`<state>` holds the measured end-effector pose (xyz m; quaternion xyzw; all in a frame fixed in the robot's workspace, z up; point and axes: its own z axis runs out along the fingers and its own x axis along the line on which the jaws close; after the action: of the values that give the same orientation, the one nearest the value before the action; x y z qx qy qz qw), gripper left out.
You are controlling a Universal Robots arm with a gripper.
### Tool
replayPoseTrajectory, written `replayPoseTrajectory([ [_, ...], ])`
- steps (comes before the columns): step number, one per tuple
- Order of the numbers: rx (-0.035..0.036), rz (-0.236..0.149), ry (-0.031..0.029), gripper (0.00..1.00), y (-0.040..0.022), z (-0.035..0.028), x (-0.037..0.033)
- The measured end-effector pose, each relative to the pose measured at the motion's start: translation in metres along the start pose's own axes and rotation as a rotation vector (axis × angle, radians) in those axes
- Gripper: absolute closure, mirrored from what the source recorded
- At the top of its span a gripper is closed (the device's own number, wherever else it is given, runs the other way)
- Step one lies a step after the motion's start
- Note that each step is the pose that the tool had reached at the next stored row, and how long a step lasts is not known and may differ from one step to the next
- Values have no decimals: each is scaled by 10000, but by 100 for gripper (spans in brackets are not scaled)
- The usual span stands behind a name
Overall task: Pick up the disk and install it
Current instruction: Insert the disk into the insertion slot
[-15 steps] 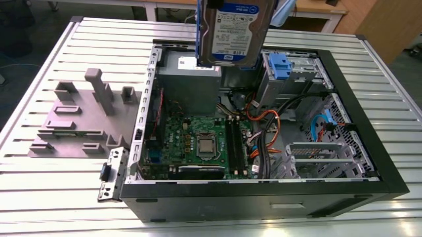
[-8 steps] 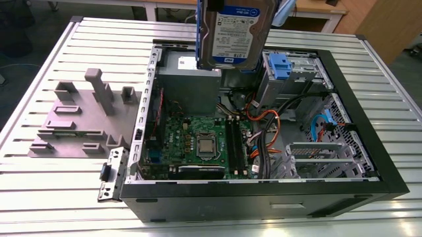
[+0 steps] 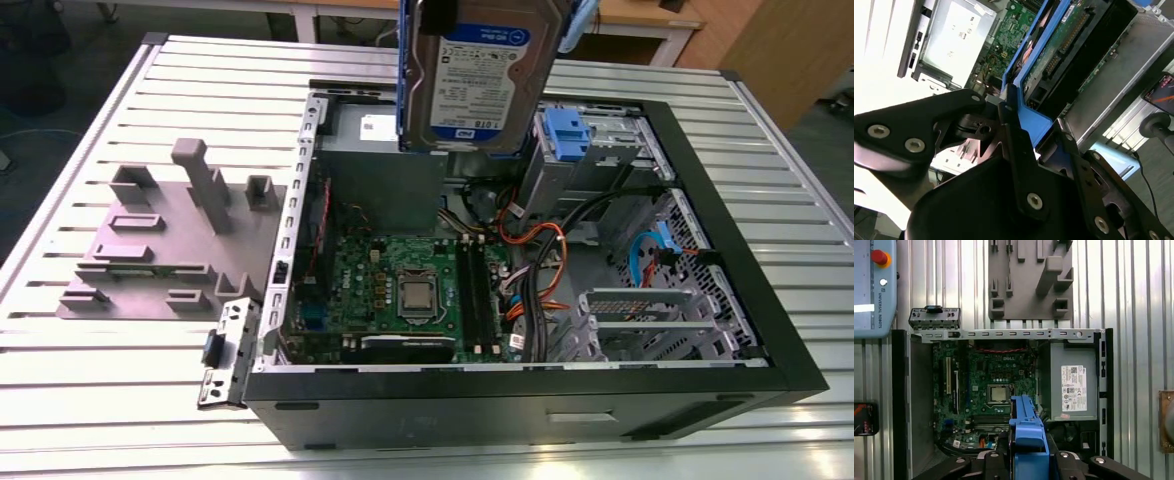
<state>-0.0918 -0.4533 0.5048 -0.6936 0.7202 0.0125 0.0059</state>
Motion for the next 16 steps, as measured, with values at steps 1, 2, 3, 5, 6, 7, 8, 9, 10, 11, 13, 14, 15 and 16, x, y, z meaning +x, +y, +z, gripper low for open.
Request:
replayPoseTrajectory([
  [1, 1, 0, 0, 63, -1, 0, 25],
  [2, 1, 0, -1, 63, -2, 1, 49],
  [3, 1, 1, -2, 63, -3, 1, 72],
  [5, 0, 1, 0, 63, -4, 1, 115],
  [6, 0, 1, -1, 63, -5, 1, 137],
  [7, 0, 1, 0, 63, -6, 1, 158],
  [8, 1, 1, -1, 63, -7, 2, 179],
  [9, 1, 0, -2, 63, -7, 2, 198],
  [10, 1, 0, -2, 63, -8, 3, 215],
  [11, 1, 0, 0, 63, -9, 3, 225],
  [13, 1, 0, -1, 63, -16, 5, 228],
  [14, 1, 1, -1, 63, -25, 5, 228],
  [15, -1, 0, 0, 63, -42, 5, 228],
  [16, -3, -1, 0, 63, -70, 5, 227],
])
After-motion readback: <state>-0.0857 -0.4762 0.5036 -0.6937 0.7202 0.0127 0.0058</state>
